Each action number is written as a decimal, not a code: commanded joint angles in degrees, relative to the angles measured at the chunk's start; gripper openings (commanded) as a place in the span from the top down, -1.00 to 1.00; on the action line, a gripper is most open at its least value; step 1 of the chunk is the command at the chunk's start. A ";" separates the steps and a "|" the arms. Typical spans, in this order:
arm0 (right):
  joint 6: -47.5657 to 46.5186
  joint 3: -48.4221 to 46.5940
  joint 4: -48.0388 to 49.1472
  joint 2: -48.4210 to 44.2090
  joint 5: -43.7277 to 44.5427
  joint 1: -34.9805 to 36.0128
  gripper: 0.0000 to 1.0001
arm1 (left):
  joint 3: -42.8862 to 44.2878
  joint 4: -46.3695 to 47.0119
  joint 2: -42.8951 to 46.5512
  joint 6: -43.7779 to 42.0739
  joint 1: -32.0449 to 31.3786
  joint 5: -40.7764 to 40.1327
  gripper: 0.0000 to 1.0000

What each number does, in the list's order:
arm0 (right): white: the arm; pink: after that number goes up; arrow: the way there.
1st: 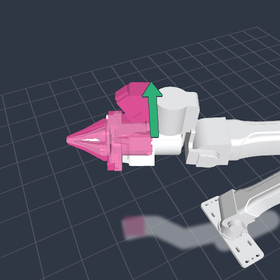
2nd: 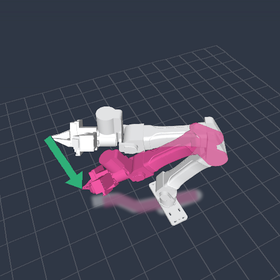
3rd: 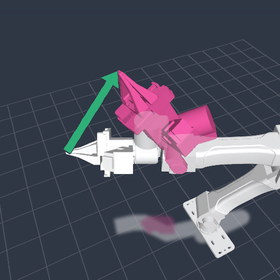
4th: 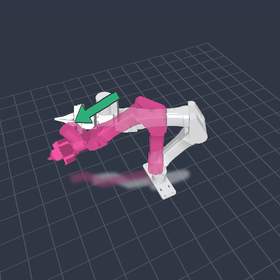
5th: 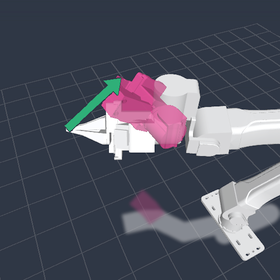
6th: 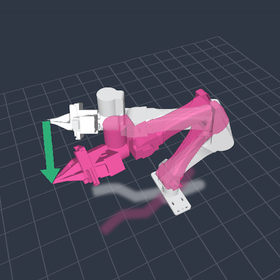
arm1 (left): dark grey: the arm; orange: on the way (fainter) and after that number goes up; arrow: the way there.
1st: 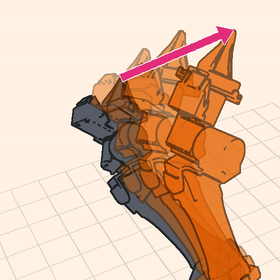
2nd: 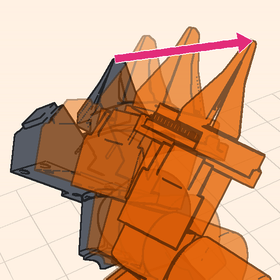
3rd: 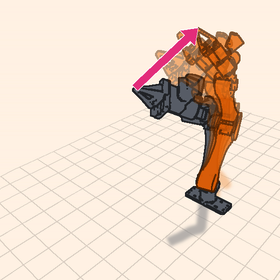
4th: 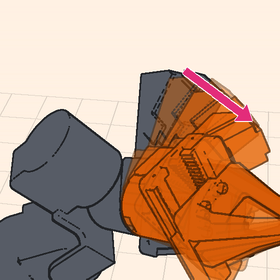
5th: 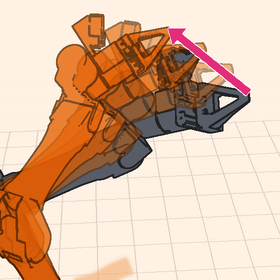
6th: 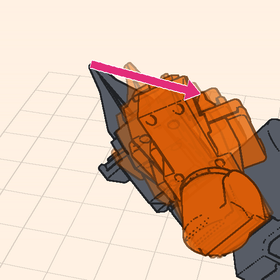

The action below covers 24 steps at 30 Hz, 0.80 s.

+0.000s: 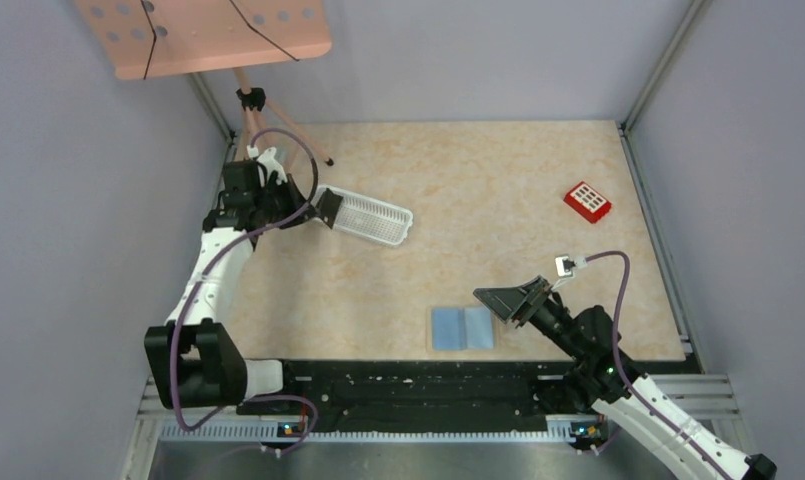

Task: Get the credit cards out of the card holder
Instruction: Place the credit card in the storage box.

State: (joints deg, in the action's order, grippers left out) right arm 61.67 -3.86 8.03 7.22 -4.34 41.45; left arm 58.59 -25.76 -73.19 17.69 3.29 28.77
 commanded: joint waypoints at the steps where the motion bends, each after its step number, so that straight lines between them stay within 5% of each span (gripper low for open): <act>1: -2.43 -2.97 0.34 -0.63 0.10 -0.18 -0.98 | 6.98 -0.68 -3.56 -8.19 0.13 -8.35 1.00; 24: -5.95 -5.58 -1.26 0.65 0.34 -0.19 -0.98 | 13.43 6.55 -20.30 -14.44 0.17 -9.49 1.00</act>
State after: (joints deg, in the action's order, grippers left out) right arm 57.08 -6.15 5.82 7.27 -4.29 41.45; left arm 69.67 -23.24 -92.05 4.29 3.29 19.09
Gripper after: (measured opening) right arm 0.988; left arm 0.010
